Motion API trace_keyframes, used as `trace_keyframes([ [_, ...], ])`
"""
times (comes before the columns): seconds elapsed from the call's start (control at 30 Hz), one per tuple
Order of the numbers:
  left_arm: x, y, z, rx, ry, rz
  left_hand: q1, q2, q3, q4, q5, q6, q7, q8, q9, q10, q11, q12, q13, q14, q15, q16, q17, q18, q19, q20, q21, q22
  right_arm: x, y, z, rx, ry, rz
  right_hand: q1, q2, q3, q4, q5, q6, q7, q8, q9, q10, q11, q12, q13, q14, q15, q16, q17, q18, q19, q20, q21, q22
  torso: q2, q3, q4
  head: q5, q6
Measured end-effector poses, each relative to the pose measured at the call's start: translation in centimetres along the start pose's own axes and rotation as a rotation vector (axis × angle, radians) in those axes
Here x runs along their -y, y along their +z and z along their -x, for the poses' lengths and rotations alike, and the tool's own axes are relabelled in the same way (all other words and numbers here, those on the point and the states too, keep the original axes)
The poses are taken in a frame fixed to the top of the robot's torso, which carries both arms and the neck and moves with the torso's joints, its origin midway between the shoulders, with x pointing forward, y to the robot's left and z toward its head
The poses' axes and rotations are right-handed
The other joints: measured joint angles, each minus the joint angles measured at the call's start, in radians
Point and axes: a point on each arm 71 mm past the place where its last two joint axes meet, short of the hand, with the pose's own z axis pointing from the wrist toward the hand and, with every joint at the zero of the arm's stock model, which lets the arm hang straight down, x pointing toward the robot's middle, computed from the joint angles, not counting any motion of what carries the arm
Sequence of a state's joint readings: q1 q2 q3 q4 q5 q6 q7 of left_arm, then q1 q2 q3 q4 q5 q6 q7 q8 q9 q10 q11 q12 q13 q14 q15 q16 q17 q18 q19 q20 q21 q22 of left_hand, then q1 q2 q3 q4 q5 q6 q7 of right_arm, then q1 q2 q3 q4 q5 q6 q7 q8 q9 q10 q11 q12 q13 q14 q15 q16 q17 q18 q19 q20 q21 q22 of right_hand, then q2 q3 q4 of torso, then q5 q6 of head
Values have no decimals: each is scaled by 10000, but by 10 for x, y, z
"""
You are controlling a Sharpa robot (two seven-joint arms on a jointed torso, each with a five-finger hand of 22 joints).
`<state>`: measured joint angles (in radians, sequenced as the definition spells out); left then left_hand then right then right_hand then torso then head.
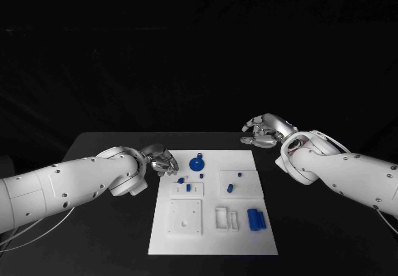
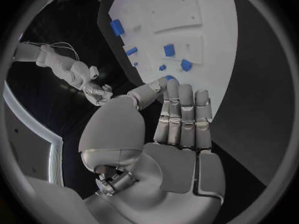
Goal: Assemble the parts on the task board
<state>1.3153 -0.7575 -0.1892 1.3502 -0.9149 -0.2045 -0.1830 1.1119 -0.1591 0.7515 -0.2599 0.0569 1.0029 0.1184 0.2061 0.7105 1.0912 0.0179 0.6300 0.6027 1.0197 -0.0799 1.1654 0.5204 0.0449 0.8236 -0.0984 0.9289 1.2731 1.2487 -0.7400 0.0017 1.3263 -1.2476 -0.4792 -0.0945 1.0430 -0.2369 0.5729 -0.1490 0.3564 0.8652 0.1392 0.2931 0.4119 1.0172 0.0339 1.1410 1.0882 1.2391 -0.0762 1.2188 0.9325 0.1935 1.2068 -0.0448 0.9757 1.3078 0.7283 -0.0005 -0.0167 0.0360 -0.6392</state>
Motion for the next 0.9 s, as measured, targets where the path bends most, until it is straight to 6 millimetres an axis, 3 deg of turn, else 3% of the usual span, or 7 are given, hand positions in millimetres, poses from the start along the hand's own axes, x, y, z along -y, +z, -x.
trace_keyframes([
  [0.3,15,16,-1,571,1640,-898,202,-313,-588,88,-39,-422,213,-172,-172,-327,256,-889,-855,41,142,0,-24,-3,0,1,-36,61,-2,1,-1,-23,12,31,0,0,0,0,0,0,-2,0,1,0,0,0,-8,0,0,0,-1,0,2,2,0,-1,9,-4,-11,9,8],
  [0.9,14,24,-12,66,3281,-851,261,-370,-868,124,-38,-510,204,-172,-283,-211,281,-957,-1086,77,180,46,-19,-2,1,1,-76,85,-2,1,-2,-44,15,39,0,0,0,0,0,44,12,0,-7,0,0,-2,-8,0,0,1,-2,1,3,4,0,-3,-1,2,-5,-37,-60],
])
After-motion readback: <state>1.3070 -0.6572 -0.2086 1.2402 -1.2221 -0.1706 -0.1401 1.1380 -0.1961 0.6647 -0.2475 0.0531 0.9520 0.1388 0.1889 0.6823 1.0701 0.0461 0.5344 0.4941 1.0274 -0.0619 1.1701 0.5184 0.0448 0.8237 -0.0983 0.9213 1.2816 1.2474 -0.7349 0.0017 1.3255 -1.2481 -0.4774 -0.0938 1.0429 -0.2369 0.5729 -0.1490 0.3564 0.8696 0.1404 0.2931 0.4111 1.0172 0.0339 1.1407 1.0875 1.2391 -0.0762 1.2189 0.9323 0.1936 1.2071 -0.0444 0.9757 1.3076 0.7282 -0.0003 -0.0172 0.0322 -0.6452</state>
